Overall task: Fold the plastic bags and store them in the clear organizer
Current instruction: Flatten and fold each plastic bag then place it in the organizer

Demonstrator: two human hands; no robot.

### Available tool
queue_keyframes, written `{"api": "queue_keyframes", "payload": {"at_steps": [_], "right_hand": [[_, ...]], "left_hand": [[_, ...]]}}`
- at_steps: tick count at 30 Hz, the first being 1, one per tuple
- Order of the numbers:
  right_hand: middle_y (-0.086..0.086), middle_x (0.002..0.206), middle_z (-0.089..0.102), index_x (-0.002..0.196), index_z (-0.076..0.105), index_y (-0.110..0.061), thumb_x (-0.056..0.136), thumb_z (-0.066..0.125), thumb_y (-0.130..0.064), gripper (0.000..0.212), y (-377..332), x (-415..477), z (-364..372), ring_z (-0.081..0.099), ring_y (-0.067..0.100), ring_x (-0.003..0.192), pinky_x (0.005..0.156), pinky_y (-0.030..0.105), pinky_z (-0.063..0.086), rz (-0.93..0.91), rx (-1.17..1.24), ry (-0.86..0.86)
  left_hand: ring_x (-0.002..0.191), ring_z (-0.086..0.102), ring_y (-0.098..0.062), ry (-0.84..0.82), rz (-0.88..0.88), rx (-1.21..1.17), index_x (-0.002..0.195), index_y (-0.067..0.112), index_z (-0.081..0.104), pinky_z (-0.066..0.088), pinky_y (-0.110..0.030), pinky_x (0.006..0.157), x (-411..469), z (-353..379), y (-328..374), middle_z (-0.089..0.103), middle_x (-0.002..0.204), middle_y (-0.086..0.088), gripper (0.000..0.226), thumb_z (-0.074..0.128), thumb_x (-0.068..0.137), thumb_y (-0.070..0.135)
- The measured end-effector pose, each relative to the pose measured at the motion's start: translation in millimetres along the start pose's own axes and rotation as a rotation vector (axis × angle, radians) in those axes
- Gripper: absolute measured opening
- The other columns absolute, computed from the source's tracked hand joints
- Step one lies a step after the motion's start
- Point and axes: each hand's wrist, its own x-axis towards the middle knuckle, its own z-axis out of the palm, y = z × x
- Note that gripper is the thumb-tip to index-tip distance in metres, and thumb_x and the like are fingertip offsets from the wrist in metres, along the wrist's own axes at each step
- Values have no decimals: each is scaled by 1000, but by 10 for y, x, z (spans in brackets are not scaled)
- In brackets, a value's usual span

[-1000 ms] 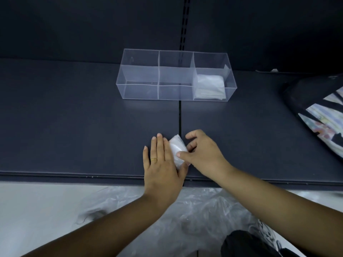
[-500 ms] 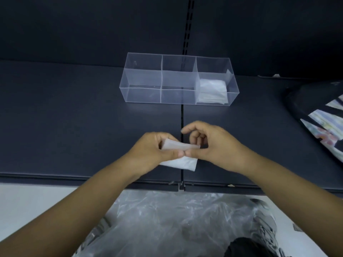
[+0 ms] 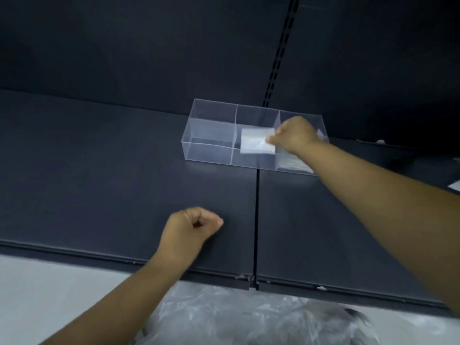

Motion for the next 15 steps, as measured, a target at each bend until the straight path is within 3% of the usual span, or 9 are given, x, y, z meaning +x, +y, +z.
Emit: {"api": "queue_keyframes", "payload": {"at_steps": [3, 6, 7, 8, 10, 12, 15], "right_hand": [[6, 111, 63, 93, 56, -16, 80, 72, -42, 33, -34, 90, 194, 54, 27, 110, 93, 35, 33, 35, -524, 62], [6, 113, 62, 103, 56, -18, 76, 74, -44, 41, -65, 125, 216, 53, 27, 112, 97, 39, 30, 33, -685, 135], [6, 115, 61, 109, 57, -17, 75, 75, -42, 46, -64, 131, 204, 53, 28, 113, 98, 40, 30, 33, -683, 143], [7, 117, 60, 113, 56, -16, 75, 76, -39, 49, -54, 137, 196, 53, 28, 114, 98, 40, 30, 28, -657, 160], [10, 120, 58, 118, 53, -12, 76, 76, -29, 50, -28, 92, 191, 52, 30, 114, 98, 41, 31, -7, -559, 219], [11, 121, 56, 116, 54, -11, 81, 72, -22, 41, 12, -64, 189, 53, 31, 112, 96, 39, 32, -72, -437, 264], [6, 113, 54, 105, 61, -13, 88, 64, -19, 18, 147, -433, 170, 55, 25, 102, 93, 34, 36, -233, -204, 305]], "left_hand": [[65, 62, 4, -4, 60, 168, 65, 29, 68, 43, -5, 61, -96, 44, -163, 69, 68, 16, 23, 74, 81, 14], [93, 57, -4, 37, 286, 460, 84, 31, 68, 41, -15, 84, -149, 50, -235, 65, 94, 18, 12, 72, 83, 20], [109, 52, -11, 12, 325, 598, 102, 28, 67, 35, -20, 96, -162, 61, -263, 60, 113, 14, 16, 69, 85, 27], [127, 42, -16, -44, 333, 741, 122, 25, 60, 24, -26, 108, -178, 73, -304, 51, 133, 9, 35, 60, 90, 39], [147, 12, -18, -136, 356, 1025, 149, 23, 29, 5, -36, 119, -202, 85, -383, 20, 158, 5, 64, 25, 96, 57], [148, 6, -19, -170, 393, 1195, 152, 20, 14, 5, -44, 120, -211, 83, -411, 11, 160, -1, 70, 4, 94, 59], [146, 20, -24, -184, 408, 1228, 149, 15, 27, 17, -50, 118, -225, 96, -406, 25, 157, -7, 69, 12, 95, 55]]}}
